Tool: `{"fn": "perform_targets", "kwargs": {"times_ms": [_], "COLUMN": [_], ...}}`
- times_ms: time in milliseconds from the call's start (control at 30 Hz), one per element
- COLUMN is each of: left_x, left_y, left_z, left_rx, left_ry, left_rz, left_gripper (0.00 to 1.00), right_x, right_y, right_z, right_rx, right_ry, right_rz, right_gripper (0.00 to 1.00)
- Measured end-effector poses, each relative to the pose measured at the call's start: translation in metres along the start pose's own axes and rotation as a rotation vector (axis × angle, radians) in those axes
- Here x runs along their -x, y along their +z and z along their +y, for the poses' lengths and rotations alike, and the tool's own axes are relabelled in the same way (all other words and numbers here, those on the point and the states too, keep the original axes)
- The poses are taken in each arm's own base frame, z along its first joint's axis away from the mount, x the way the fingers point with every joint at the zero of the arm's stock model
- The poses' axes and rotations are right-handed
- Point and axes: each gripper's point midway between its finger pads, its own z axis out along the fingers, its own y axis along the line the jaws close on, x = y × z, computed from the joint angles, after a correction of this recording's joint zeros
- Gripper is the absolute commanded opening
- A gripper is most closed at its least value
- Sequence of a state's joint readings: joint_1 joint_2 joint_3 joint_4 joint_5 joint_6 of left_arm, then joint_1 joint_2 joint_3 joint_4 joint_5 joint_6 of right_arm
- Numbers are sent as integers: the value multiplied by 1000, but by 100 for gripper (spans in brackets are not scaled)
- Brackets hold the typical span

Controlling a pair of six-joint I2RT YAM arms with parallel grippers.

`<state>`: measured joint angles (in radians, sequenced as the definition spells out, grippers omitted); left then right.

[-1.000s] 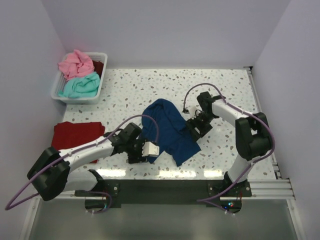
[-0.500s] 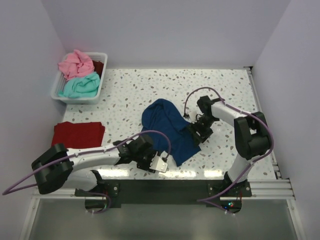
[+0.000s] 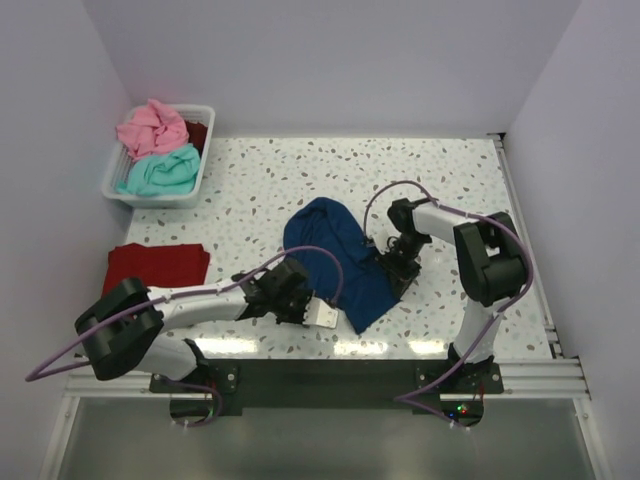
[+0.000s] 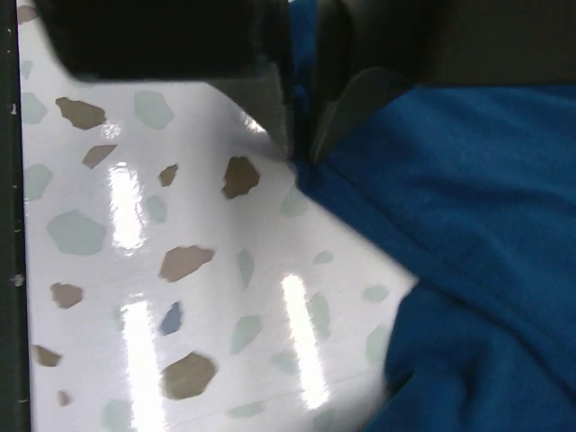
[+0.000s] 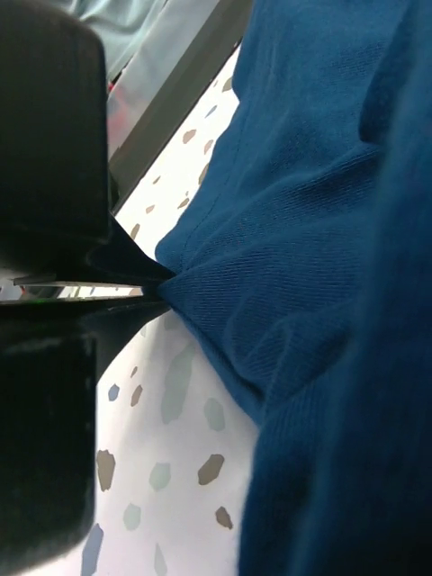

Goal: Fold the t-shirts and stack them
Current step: Flatten the tshirt out

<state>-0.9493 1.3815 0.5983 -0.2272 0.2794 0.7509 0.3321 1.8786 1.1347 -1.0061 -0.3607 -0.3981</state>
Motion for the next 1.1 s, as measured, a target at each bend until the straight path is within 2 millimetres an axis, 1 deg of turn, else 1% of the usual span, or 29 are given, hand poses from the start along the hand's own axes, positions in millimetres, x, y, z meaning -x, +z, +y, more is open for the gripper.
{"fn": "perform_targets", "kwargs": {"times_ms": [67,100,200,300,400,533,600,633,667,700,733,767,833,900,933,967,1000,1100], "left_x": [-10,-15,-23,-15,-5,3,7,7,6,5,2,-1,-4,-3,-4,-5,-6,-16], "left_y": [-6,-9,-22,-37,-47,-57,-65,-71,-80,-92,-107,-122,-164,-206,-228,-246,-267,-317], "left_z": [8,13,23,24,23,23,30,36,47,63,83,99,143,184,203,218,236,274], "left_rx": [13,25,60,81,81,75,85,103,127,168,226,275,414,540,601,648,705,837], "left_ry": [-55,-78,-119,-114,-114,-142,-177,-203,-241,-286,-331,-366,-434,-475,-494,-512,-530,-569], "left_rz": [22,30,38,10,-21,-37,-47,-50,-59,-72,-84,-95,-131,-176,-194,-212,-234,-274], "left_gripper": [5,0,0,0,0,0,0,0,0,0,0,0,0,0,0,0,0,0], "right_x": [0,0,0,1,4,8,10,11,12,13,14,15,18,20,21,24,26,35], "right_y": [0,0,0,-7,-19,-40,-53,-64,-73,-86,-101,-118,-151,-189,-208,-227,-242,-299], "right_z": [0,0,0,0,-1,-6,-12,-17,-23,-31,-39,-49,-64,-79,-83,-85,-85,-87], "right_rx": [-1,-3,-7,-24,-63,-133,-174,-205,-233,-266,-304,-347,-433,-545,-600,-652,-696,-851], "right_ry": [-2,-3,-5,-14,-28,-40,-38,-33,-26,-16,-3,11,31,41,39,32,24,3], "right_rz": [1,0,-4,-28,-72,-141,-178,-202,-227,-260,-295,-333,-403,-477,-516,-554,-583,-698], "right_gripper": [0,0,0,0,0,0,0,0,0,0,0,0,0,0,0,0,0,0]}}
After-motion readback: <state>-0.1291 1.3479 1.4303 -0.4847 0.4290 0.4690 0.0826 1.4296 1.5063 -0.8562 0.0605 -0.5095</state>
